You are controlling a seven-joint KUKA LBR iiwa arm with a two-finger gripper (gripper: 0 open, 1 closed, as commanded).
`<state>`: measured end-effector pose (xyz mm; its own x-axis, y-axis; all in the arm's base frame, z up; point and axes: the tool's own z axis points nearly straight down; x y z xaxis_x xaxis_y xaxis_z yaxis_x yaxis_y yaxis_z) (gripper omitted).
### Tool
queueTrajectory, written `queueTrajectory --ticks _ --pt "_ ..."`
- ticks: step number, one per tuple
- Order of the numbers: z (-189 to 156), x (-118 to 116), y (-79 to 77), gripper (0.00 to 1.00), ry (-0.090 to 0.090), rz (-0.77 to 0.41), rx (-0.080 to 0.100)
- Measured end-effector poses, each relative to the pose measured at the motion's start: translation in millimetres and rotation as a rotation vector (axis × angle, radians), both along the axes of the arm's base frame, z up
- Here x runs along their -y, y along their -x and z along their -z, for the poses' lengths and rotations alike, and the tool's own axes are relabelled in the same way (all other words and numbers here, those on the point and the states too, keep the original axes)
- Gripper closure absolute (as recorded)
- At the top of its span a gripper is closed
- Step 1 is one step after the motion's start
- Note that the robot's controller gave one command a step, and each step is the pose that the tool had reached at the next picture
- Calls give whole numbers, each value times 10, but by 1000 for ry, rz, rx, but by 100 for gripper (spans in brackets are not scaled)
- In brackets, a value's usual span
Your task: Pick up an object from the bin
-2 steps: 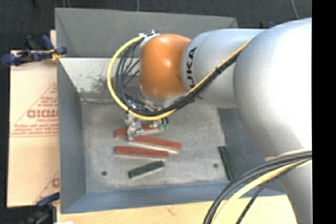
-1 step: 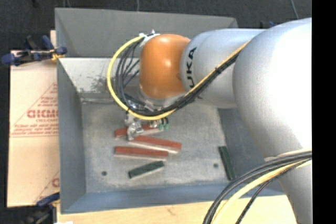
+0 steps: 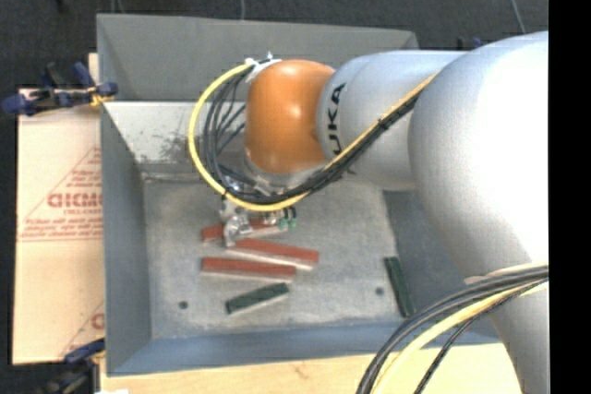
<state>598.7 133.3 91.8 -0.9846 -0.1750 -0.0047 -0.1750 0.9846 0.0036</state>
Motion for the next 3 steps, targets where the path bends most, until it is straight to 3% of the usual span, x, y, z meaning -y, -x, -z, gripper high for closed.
queueTrajectory --ticks 1,2,3 --pt "0 0 0 100 0 1 0" --pt "87 6 25 0 1 0 5" --pt "112 16 43 0 2 1 -1"
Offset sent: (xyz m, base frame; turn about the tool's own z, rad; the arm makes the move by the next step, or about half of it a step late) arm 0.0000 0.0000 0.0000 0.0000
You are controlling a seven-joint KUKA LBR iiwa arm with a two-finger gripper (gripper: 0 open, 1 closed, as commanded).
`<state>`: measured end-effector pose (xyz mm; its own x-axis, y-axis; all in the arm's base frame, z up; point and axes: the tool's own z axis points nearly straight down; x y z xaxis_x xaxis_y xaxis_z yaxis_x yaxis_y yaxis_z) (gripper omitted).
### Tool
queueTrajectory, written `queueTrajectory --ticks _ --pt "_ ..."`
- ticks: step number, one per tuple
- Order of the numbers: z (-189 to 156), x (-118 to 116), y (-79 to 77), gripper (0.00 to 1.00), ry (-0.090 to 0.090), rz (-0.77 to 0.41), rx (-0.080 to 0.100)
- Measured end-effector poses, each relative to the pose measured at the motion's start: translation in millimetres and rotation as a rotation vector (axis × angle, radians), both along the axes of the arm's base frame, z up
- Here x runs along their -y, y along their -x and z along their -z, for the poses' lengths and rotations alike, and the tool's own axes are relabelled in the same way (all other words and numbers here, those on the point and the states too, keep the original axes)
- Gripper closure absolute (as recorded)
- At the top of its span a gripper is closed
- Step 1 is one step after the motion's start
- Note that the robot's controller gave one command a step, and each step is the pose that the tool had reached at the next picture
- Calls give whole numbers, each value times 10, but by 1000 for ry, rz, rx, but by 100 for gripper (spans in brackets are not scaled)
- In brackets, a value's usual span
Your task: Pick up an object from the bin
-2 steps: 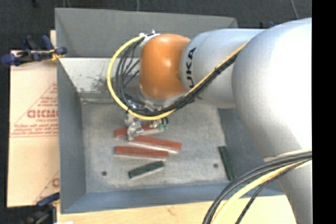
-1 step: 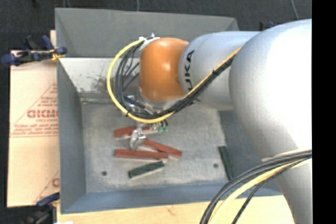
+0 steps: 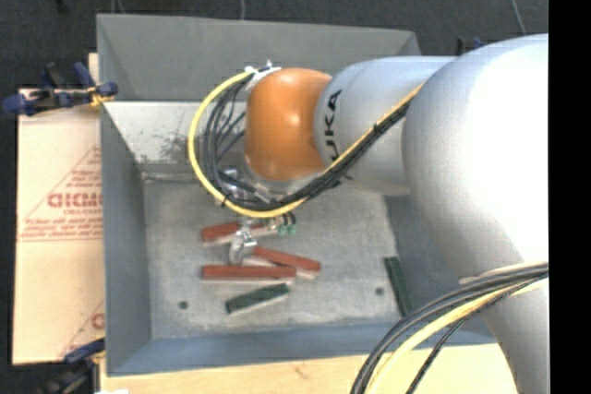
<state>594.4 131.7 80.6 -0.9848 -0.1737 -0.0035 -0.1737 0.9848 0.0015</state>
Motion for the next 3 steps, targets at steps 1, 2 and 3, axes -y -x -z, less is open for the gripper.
queueTrajectory --ticks 1,2,3 --pt "0 167 -14 100 -6 -91 6" --pt "0 167 -14 100 -6 -90 6" --pt "-1790 251 127 100 0 -39 4"
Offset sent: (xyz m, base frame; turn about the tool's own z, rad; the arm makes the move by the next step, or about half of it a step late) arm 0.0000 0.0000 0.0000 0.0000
